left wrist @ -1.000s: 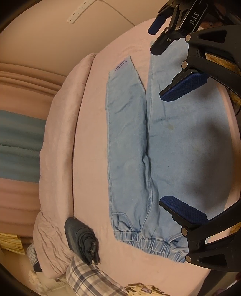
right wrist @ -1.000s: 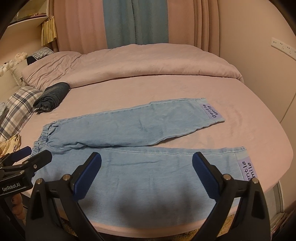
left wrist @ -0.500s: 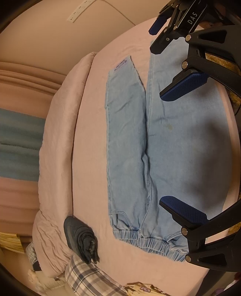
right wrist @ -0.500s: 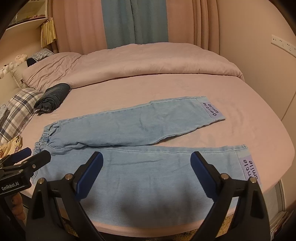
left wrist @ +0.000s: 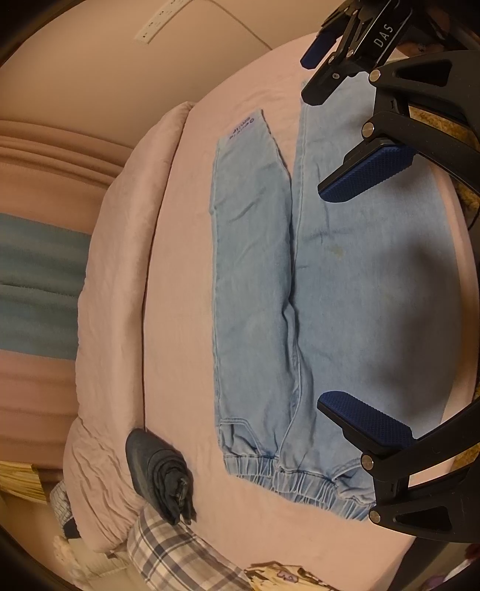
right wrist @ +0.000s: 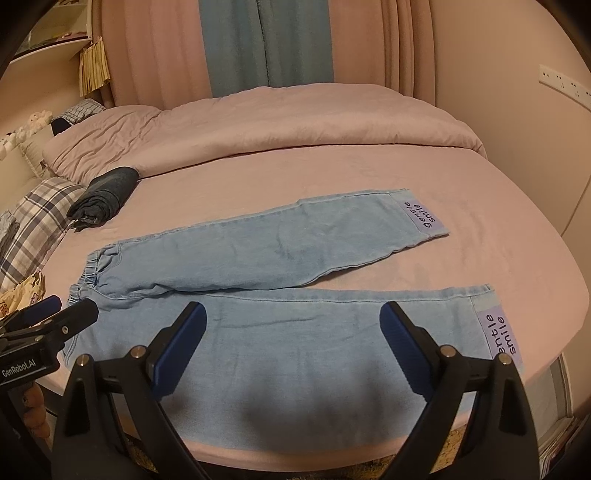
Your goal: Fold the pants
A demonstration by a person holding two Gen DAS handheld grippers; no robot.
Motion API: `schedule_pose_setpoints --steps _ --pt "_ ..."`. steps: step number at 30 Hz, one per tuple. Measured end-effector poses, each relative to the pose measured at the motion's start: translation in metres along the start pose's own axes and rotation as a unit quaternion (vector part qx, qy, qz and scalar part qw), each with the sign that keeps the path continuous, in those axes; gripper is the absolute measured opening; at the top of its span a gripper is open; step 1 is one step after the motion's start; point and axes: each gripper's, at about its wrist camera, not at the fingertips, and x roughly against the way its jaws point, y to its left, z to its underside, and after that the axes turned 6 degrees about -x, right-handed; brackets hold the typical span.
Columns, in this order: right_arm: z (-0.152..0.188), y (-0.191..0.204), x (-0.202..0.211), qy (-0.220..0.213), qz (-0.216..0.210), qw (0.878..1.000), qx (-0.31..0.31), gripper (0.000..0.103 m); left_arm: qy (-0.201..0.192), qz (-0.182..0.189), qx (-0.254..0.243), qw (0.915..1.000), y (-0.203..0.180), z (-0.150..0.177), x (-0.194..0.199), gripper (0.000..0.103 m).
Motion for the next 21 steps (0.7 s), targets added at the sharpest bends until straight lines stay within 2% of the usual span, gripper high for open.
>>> schedule_pose_setpoints --steps 12,21 --pt "-0.001 -0.008 -0.008 0.011 0.008 1.000 -0.018 0.095 0.005 0.000 0.007 1.0000 0.007 -0.003 -0.008 0.103" --pt "-0.008 -0.025 -0.015 0.019 0.024 0.998 -0.053 0.095 0.010 -0.015 0.041 0.9990 0.038 -0.009 -0.022 0.103"
